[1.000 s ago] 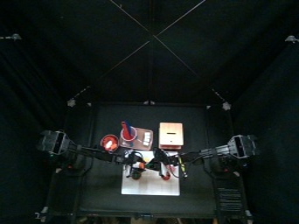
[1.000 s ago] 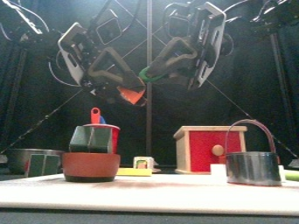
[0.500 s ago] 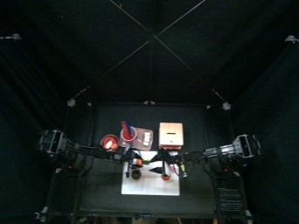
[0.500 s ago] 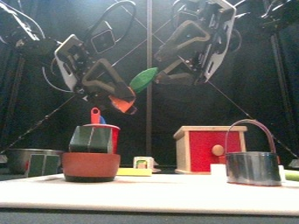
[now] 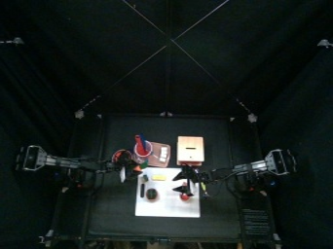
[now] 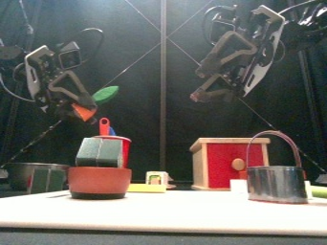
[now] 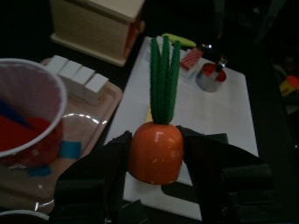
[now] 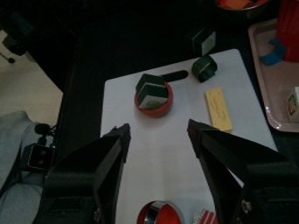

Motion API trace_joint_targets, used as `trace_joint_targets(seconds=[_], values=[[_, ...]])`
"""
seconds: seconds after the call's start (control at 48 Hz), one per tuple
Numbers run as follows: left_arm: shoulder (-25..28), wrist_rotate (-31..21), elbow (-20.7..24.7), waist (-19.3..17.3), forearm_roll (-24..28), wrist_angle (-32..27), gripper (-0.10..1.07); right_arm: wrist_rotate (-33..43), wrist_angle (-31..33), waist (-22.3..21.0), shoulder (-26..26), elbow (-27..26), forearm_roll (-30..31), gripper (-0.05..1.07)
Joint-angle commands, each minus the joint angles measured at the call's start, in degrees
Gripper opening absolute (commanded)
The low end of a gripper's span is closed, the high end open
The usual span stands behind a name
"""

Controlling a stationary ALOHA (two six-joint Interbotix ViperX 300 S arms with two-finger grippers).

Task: Hand over the carrot top

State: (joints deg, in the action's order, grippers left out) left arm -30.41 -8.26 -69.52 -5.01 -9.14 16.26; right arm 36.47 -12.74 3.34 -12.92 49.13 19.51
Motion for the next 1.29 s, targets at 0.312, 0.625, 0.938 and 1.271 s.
trace_joint_targets(seconds=[0.312, 0.625, 0.938, 1.271], values=[[-8.96, -0.26, -8.88, -14.50, -3.08, -5.01, 0.67, 0.44, -0.44, -0.26, -0.35, -1.05, -0.18, 0.88], [-8.88, -0.18, -9.58, -20.13, -5.80, -12.48, 0.69, 0.35, -0.35, -0.35, 0.09, -1.49, -0.09, 0.88], [-8.88, -0.26, -10.81, -20.39, -5.98, -12.83, 0.83, 0.35, -0.44, -0.35, 0.09, -1.76, -0.18, 0.89], [-9.05, -0.09, -10.46, -20.30, -5.71, -12.74, 0.93, 0.44, -0.44, -0.35, 0.09, -1.85, -0.18, 0.89]])
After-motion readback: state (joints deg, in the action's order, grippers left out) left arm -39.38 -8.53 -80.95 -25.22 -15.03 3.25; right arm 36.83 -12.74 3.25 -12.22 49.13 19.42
